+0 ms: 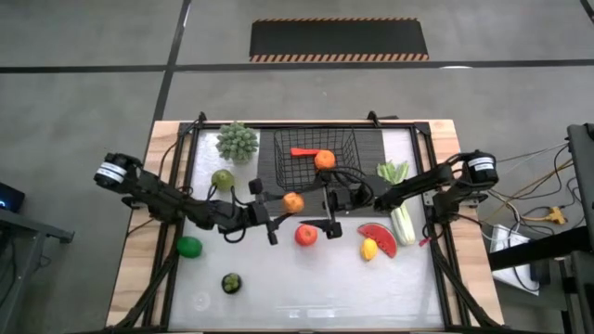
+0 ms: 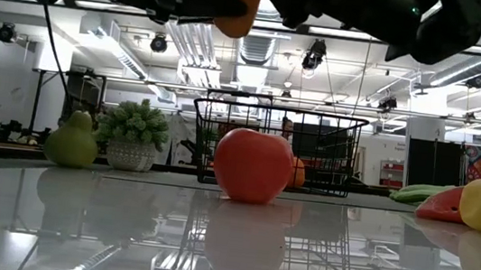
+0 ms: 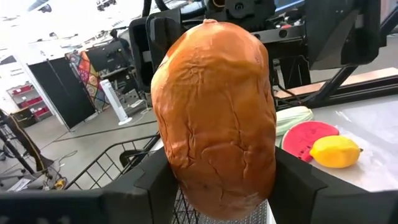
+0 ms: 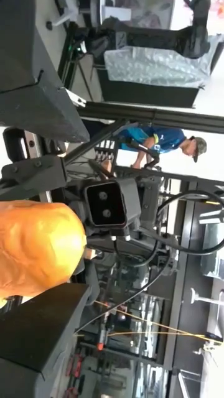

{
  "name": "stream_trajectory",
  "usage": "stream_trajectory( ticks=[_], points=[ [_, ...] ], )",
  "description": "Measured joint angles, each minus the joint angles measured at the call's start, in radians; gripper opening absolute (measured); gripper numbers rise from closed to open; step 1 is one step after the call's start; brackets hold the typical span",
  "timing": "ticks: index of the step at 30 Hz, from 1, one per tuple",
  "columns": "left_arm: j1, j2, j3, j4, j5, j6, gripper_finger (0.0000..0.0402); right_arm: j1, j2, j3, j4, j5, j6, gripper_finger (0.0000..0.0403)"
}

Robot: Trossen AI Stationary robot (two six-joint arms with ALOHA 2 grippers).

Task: Build produce basket
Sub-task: Put the yellow mango into the black wire basket

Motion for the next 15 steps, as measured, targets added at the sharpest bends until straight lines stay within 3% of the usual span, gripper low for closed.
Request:
stream_trajectory(
  ticks=[6,10,15],
  points=[
    [0.000,-0.005,0.000,0.011,0.028,0.001,0.0182,-0.004,0.008,0.010,-0.034,0.054,-0.004,0.0342],
    [0.000,-0.006,0.000,0.050,0.101,0.014,0.0183,-0.005,0.008,0.010,-0.045,0.054,-0.004,0.0309],
    [0.001,-0.006,0.001,0.077,0.114,0.038,0.0184,-0.005,0.008,0.010,-0.059,0.050,0.001,0.0251]
  ],
)
